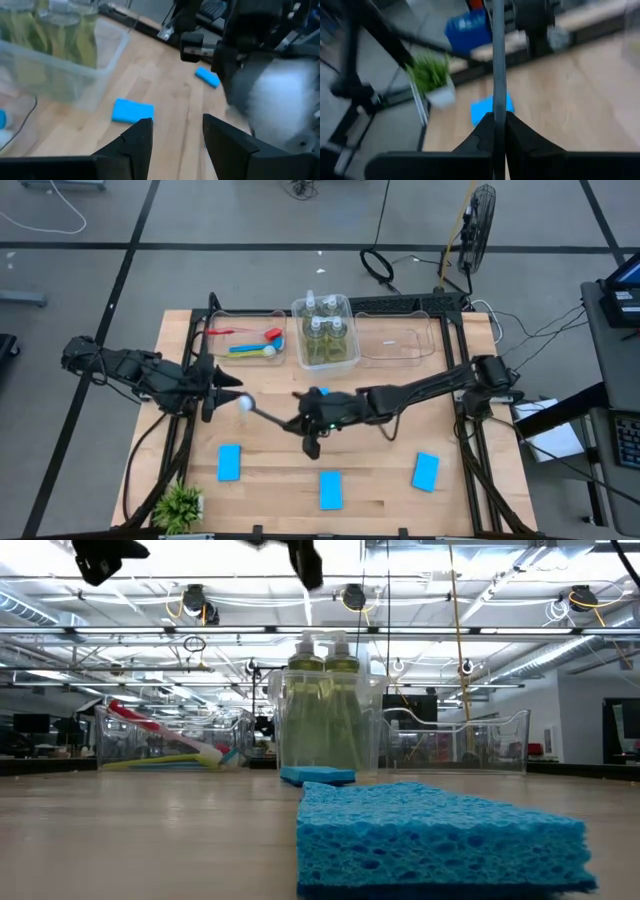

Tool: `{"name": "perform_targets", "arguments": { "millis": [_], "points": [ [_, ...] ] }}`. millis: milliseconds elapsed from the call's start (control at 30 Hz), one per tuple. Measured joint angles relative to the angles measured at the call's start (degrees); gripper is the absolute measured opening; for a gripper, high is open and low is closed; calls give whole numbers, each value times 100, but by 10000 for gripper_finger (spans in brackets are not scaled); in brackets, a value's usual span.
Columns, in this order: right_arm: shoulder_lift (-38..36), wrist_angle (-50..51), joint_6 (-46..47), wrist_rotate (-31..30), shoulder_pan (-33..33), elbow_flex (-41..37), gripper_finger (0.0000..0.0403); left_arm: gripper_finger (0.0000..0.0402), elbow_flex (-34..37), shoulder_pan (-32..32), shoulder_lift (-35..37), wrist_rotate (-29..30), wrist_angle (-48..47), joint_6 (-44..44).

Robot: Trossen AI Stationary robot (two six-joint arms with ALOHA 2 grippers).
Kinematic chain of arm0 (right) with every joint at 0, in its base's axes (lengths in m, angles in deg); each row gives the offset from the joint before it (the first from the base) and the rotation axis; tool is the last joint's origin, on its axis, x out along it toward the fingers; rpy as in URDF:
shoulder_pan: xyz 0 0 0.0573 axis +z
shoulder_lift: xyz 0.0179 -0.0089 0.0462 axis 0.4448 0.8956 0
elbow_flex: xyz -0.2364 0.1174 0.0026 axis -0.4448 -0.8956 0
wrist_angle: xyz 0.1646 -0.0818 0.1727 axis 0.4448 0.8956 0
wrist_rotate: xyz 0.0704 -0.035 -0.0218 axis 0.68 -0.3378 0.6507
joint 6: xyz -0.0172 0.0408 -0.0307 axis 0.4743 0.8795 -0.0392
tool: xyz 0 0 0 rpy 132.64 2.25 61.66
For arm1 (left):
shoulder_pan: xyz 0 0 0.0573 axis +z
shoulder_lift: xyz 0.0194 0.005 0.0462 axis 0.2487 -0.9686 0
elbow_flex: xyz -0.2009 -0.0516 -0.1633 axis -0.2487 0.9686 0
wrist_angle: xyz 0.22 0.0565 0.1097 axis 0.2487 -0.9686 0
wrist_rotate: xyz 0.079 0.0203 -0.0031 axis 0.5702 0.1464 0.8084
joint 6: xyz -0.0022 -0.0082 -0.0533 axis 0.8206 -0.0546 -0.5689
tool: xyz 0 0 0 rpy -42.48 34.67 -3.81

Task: Pick & Place Kitchen Sink Supplies
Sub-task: Put the black dish brush into the left transparent bin

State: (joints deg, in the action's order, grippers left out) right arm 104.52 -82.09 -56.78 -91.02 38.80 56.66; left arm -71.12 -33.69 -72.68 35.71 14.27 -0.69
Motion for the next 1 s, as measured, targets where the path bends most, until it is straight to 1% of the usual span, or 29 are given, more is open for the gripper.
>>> {"name": "perform_targets", "arguments": {
  "millis": [100,167,233,367,467,700,800,1000],
  "points": [
    [-199,-457,-282,-53,-2,0,8,175,0,0,-1,-3,324,110],
    [-258,-905,-486,-53,-10,1,8,175,0,0,-46,-29,817,321],
    [-258,-1333,-643,-47,-38,4,8,175,0,-2,-134,-69,1503,640],
    [-233,-2099,-956,-51,-118,2,8,175,-2,-2,-398,-560,2795,1219],
    [-253,-2530,-1026,-51,-202,2,8,175,-2,-2,-659,-786,3415,1377],
    [-242,-2652,-938,-2,-296,2,8,175,-2,-2,-1350,-835,4467,1467],
    [-242,-2682,-841,211,-302,2,8,175,-1,-2,-1598,-834,4772,1543],
    [-242,-2680,-781,237,-304,2,8,175,0,24,-1919,-760,5330,1564]
  ]
}}
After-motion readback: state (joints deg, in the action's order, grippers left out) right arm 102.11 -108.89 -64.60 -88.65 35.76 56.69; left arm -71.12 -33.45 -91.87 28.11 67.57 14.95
